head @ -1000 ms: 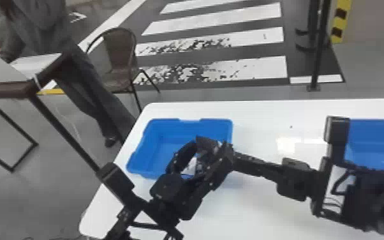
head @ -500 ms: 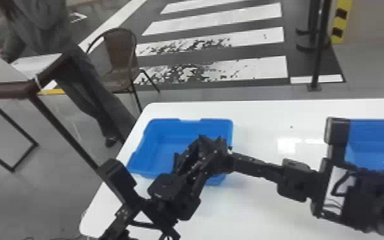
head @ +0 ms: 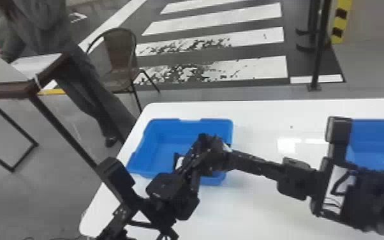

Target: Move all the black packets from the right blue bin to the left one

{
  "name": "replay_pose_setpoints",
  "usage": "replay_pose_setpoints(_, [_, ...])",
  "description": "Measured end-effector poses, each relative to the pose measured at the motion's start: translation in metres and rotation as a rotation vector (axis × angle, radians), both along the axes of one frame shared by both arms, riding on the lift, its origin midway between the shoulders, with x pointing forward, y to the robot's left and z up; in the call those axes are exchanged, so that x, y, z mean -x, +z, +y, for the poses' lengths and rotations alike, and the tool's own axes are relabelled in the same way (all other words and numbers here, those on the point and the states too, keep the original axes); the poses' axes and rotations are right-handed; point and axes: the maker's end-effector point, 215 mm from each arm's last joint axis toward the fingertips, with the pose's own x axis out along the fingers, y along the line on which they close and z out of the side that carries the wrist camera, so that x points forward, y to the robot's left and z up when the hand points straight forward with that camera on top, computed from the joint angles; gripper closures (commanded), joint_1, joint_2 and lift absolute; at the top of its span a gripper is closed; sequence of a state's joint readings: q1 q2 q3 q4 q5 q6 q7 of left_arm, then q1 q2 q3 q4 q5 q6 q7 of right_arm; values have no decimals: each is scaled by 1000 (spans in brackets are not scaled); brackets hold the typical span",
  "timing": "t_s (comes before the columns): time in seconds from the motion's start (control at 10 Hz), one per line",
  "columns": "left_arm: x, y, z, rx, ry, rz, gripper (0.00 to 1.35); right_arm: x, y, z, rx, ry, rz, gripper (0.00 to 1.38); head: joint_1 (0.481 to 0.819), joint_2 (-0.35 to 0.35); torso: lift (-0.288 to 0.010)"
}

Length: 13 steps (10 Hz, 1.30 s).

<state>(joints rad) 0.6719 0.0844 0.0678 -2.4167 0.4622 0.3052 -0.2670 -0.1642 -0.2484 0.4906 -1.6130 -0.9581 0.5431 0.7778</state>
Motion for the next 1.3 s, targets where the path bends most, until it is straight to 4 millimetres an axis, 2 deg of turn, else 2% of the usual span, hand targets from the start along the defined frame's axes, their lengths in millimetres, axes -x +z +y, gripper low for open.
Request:
replay_pose_setpoints(0.2, [0, 1, 0, 9, 1, -3, 1219, -3, 1, -4, -38, -17, 23, 205, 695, 350, -140])
replay_pose_setpoints(0.3, [0, 3, 2, 13, 6, -9, 1219, -2, 0, -4, -40, -18, 28, 45, 695, 350, -140])
replay_pose_setpoints(0.4, [0, 5, 4, 13, 11, -14, 1219, -1, -2, -5, -44, -20, 36, 111, 695, 350, -140])
replay_pose_setpoints(0.8, [-21, 10, 38, -22, 113, -68, 1219, -1, -1, -15, -82, -49, 63, 124, 695, 350, -140])
replay_pose_setpoints(1.1, [-74, -23, 67, -121, 210, -130, 1219, -1, 3, -21, -101, -65, 68, 124, 695, 350, -140])
replay_pose_setpoints(1.2, [-97, -35, 74, -184, 234, -154, 1030, -3, 5, -23, -105, -70, 64, 124, 695, 350, -140])
replay_pose_setpoints(1.3, [-116, -42, 84, -244, 257, -182, 367, -3, 6, -24, -107, -70, 62, 124, 695, 350, -140])
